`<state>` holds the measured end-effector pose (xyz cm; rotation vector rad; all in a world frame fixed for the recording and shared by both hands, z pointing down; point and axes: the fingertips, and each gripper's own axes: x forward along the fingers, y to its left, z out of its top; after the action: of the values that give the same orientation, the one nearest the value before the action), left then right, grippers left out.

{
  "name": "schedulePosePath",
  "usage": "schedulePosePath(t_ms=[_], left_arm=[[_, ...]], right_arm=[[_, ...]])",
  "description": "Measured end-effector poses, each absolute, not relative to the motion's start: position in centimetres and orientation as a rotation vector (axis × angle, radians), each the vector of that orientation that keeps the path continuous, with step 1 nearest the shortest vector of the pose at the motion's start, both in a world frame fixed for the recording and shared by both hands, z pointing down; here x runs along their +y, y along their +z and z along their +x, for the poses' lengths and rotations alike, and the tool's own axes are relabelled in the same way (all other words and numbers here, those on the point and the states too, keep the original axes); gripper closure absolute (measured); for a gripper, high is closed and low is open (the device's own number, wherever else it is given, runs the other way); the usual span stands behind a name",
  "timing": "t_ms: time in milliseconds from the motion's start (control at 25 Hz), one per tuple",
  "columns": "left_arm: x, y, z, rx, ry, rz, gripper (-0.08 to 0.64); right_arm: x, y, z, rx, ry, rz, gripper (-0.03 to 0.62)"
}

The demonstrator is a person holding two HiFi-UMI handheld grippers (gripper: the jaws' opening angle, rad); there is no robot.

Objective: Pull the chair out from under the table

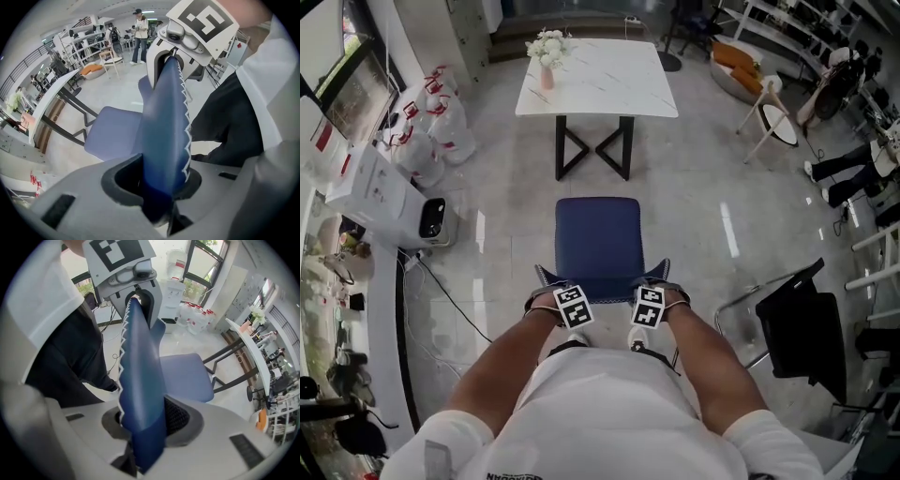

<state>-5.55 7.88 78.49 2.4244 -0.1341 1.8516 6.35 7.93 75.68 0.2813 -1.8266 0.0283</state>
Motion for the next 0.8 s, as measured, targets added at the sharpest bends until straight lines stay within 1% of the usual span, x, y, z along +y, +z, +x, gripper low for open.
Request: schedulePosePath(t_ms=[240, 640, 800], left_arm=[[8.8, 77.6, -4.3, -0.088, 1.83, 2.385, 0.453], [8.7, 77.6, -4.9, -0.078, 1.827, 2.378, 0.449], [8.6, 77.4, -5.0, -0.051, 1.83, 2.385, 0.423]], right_arm=[[8.5, 74.8, 7.4, -1.837, 0.07, 0.205, 0.471], [8.5, 74.9, 6.8, -1.851, 0.076, 0.178, 0.469], [8.2, 74.7, 6.6, -1.855, 0.072, 0.185, 0.442]])
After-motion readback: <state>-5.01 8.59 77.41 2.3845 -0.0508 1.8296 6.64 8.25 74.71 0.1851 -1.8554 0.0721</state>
